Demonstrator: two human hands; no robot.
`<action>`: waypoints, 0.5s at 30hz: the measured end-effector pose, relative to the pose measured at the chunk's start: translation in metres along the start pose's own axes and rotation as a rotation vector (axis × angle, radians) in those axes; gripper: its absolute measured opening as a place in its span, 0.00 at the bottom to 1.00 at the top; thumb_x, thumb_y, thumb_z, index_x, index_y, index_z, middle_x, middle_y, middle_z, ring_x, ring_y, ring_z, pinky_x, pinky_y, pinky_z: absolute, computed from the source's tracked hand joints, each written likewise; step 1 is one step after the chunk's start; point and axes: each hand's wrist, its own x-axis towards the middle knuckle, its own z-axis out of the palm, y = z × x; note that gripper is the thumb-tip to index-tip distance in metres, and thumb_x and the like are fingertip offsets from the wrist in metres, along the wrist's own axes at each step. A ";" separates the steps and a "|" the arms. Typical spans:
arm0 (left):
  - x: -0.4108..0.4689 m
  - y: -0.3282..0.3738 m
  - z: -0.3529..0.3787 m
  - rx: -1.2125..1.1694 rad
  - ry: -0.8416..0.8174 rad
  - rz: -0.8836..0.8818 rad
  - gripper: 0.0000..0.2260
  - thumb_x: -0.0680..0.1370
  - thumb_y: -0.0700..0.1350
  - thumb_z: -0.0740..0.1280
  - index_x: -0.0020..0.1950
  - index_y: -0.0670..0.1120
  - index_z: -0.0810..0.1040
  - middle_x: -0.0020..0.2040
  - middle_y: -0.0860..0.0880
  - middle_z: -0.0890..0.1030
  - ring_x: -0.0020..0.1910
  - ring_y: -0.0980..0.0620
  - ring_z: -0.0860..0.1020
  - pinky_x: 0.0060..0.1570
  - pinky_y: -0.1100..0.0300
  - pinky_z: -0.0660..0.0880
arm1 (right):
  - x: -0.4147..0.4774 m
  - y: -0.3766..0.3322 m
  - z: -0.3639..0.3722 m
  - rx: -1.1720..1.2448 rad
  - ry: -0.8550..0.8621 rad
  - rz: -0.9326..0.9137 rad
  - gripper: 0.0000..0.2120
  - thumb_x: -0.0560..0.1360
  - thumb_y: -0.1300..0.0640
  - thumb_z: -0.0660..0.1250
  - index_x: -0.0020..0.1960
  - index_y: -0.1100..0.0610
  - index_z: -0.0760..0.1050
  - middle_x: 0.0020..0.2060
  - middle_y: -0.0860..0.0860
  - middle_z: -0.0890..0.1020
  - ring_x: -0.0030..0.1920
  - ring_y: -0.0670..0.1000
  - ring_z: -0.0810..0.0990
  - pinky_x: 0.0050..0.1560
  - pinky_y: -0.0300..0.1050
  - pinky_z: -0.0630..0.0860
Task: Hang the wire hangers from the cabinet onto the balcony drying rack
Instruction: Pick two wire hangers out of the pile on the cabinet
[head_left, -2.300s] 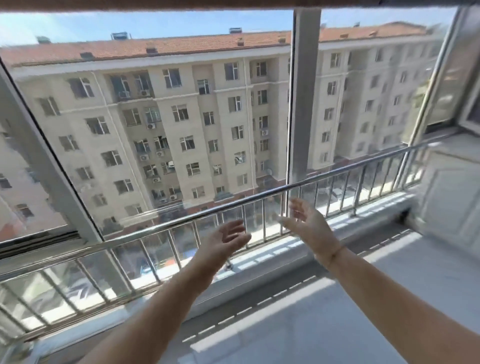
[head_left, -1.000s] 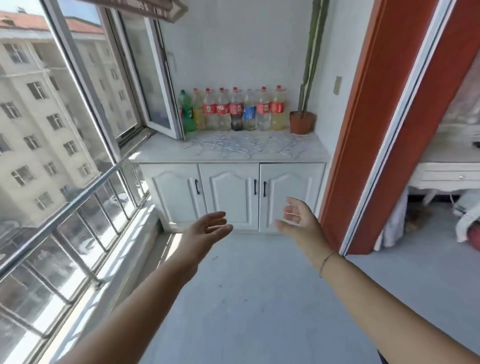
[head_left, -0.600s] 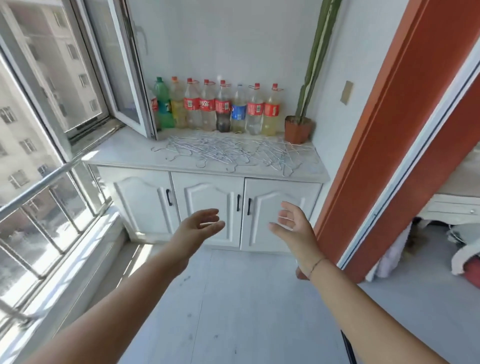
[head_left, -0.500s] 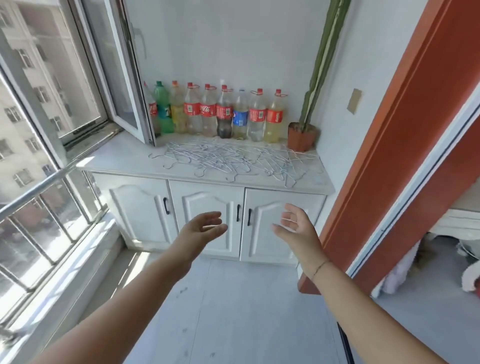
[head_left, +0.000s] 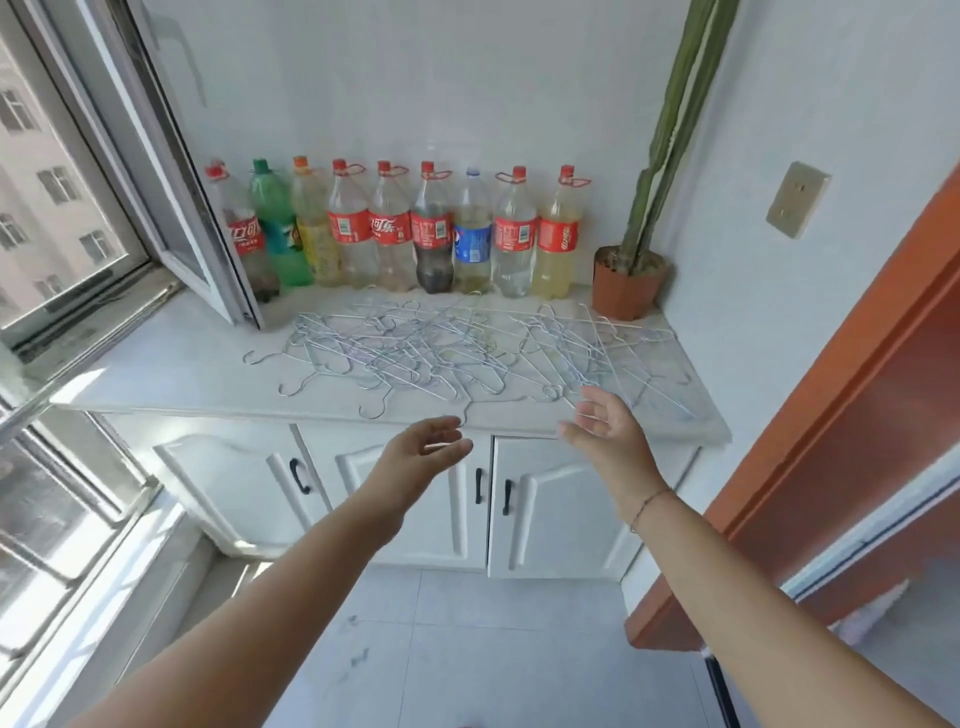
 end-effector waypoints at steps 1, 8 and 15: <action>0.019 0.001 -0.001 0.000 -0.015 -0.005 0.23 0.66 0.51 0.72 0.60 0.50 0.77 0.54 0.50 0.80 0.53 0.57 0.78 0.57 0.59 0.69 | 0.017 0.002 0.002 -0.004 0.013 0.013 0.22 0.70 0.62 0.71 0.61 0.51 0.70 0.57 0.52 0.75 0.59 0.49 0.74 0.59 0.44 0.71; 0.139 0.008 -0.003 0.034 -0.068 -0.051 0.16 0.75 0.44 0.69 0.62 0.47 0.75 0.53 0.50 0.79 0.51 0.54 0.77 0.54 0.59 0.71 | 0.125 0.015 0.005 -0.073 0.128 0.105 0.13 0.70 0.61 0.70 0.53 0.52 0.73 0.51 0.52 0.78 0.56 0.51 0.77 0.53 0.42 0.72; 0.244 -0.006 0.009 0.044 -0.045 -0.131 0.15 0.75 0.45 0.69 0.62 0.47 0.75 0.52 0.51 0.79 0.51 0.55 0.76 0.55 0.59 0.71 | 0.232 0.053 -0.005 -0.247 0.147 0.192 0.09 0.71 0.64 0.67 0.51 0.59 0.79 0.49 0.59 0.82 0.49 0.54 0.79 0.54 0.44 0.73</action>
